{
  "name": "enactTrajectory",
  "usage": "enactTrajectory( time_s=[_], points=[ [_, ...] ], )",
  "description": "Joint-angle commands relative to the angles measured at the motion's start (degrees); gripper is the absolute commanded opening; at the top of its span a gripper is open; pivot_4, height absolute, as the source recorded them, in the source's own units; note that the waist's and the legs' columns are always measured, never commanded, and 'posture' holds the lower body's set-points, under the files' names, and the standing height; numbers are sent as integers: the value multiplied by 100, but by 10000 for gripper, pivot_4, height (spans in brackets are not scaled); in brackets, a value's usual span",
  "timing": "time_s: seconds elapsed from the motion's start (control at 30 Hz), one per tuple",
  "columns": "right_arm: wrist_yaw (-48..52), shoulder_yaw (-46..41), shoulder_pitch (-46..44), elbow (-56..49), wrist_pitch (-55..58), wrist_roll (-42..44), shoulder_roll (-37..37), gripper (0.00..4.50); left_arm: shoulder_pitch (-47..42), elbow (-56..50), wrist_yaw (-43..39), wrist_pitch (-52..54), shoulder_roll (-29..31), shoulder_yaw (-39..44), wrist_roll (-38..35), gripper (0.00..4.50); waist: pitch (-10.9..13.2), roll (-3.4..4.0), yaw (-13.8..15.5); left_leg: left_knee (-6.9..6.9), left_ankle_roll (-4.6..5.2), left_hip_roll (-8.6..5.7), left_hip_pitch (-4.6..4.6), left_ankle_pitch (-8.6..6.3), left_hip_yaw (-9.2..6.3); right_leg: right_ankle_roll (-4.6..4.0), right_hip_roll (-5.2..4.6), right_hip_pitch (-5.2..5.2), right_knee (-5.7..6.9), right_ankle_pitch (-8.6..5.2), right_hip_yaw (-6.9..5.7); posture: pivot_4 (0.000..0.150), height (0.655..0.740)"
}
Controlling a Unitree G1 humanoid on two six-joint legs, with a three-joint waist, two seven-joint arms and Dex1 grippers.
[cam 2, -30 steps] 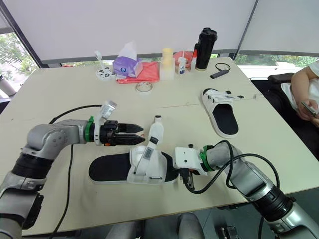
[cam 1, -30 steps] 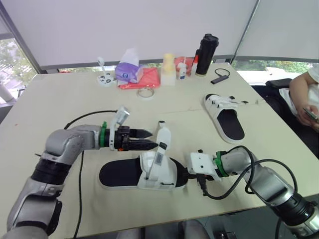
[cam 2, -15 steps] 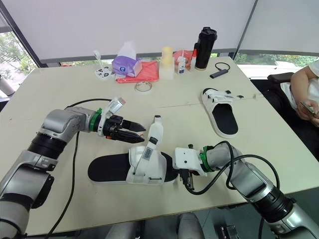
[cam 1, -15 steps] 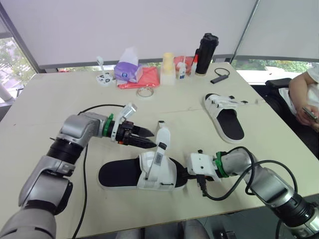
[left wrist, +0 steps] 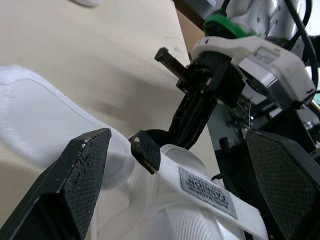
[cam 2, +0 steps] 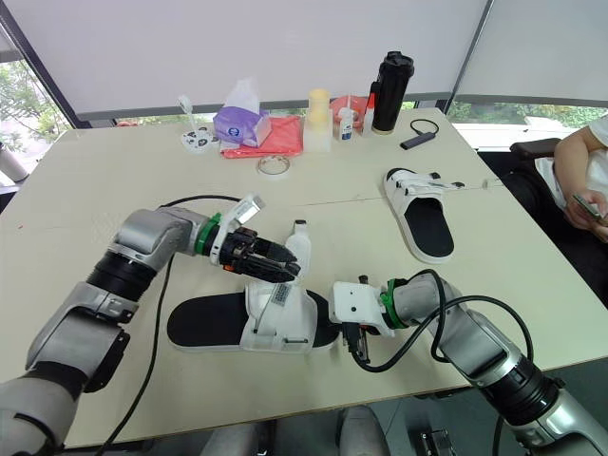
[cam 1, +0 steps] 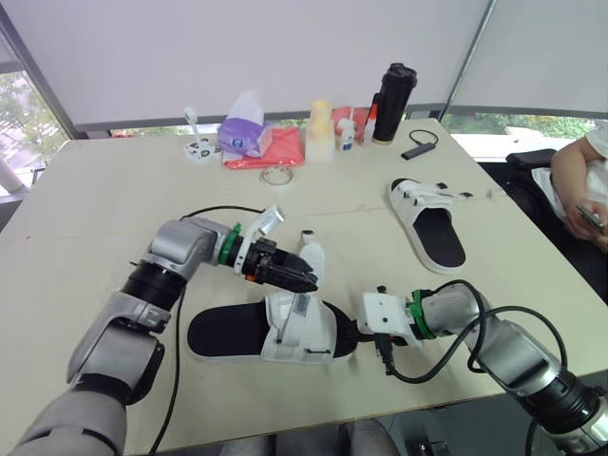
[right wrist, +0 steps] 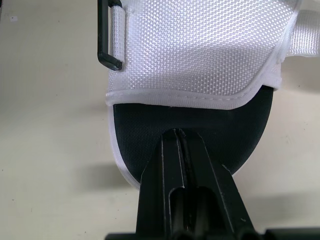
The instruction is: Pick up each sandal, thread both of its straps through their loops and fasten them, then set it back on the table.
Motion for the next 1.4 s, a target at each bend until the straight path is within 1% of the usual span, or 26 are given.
enactTrajectory(
  time_s=[0.03,0.3,0.33,0.4,0.57,0.63,0.67,0.97,1.13,1.4],
  points=[
    [-238,78,142,366,268,-474,-136,0,-73,-117,-2,-72,-61,-41,153,44293,0,0,0,0,0,0,0,0,0,0,0,0,1,0,0,1500,7400],
    [-256,77,168,346,273,-486,-133,0,-90,-21,29,-10,-257,-12,294,44293,0,0,2,2,1,-1,0,0,-2,4,1,1,3,2,0,1500,7400],
    [-259,76,173,339,276,-486,-133,0,-71,-59,18,6,-266,3,280,42016,0,0,2,2,1,-1,0,1,-2,5,1,1,3,3,0,1500,7400],
    [-264,72,187,332,280,-487,-132,0,-45,-114,12,50,-272,44,240,36788,0,0,2,2,1,-2,0,1,-3,5,1,1,4,3,-1,1500,7400],
    [-259,69,207,336,263,-492,-141,0,9,-308,-28,148,-217,134,143,12622,0,0,2,2,1,-2,1,1,-4,7,1,2,5,4,-1,1500,7400],
    [-256,74,195,356,252,-495,-135,0,33,-377,-21,177,-197,185,115,2211,0,0,4,2,1,-3,1,1,-5,8,1,3,6,5,-1,1500,7400],
    [-254,76,190,359,249,-495,-134,0,47,-415,-7,191,-186,210,106,1014,0,0,3,3,1,-3,1,1,-6,8,1,3,6,5,-1,1500,7400],
    [-266,83,213,342,255,-497,-129,0,123,-654,217,391,-43,646,-136,1014,0,0,3,4,2,-4,2,1,-9,8,1,6,8,5,-1,1500,7400],
    [-280,94,231,339,264,-501,-121,0,78,-662,534,440,-11,1123,-297,1014,0,0,3,4,2,-4,5,1,-10,10,1,8,10,6,-1,1500,7400],
    [-283,119,231,356,239,-531,-132,0,424,-909,892,595,76,1468,-497,1014,0,0,3,5,2,-6,12,1,-12,13,1,14,12,8,-1,1500,7400]
  ],
)
